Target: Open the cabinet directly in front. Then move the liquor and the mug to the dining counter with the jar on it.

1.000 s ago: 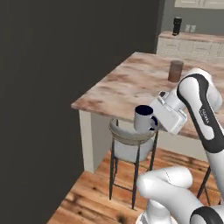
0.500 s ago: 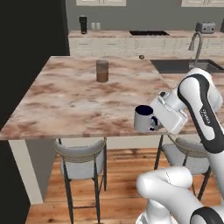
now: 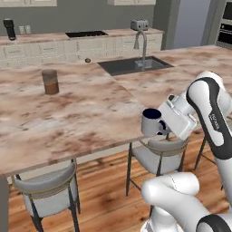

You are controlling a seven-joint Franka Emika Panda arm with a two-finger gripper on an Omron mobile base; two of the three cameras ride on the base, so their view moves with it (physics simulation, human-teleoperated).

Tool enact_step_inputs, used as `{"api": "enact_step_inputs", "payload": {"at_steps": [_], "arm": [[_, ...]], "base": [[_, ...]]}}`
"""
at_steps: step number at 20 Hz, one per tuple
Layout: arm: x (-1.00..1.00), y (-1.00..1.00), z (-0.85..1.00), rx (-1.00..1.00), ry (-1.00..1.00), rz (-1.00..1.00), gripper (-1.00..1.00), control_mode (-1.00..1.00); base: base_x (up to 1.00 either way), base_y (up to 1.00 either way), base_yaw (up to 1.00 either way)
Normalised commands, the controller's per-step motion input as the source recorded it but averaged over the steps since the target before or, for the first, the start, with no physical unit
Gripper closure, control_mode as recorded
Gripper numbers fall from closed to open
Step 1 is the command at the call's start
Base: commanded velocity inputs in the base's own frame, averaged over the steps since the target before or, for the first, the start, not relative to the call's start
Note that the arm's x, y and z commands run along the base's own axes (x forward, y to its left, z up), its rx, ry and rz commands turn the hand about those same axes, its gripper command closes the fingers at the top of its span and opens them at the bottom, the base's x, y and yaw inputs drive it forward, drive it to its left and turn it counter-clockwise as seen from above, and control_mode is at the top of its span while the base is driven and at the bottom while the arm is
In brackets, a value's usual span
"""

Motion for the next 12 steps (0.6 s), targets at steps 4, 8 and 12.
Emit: {"api": "enact_step_inputs", "payload": {"at_steps": [4, 8, 12], "arm": [[0.00, 0.00, 0.00, 0.00, 0.00, 0.00, 1.00, 1.00], [0.00, 0.00, 0.00, 0.00, 0.00, 0.00, 1.00, 1.00], [0.00, 0.00, 0.00, 0.00, 0.00, 0.00, 1.00, 1.00]], "base": [[0.64, 0.64, -0.03], [0.99, 0.41, 0.00], [1.00, 0.18, 0.00]]}}
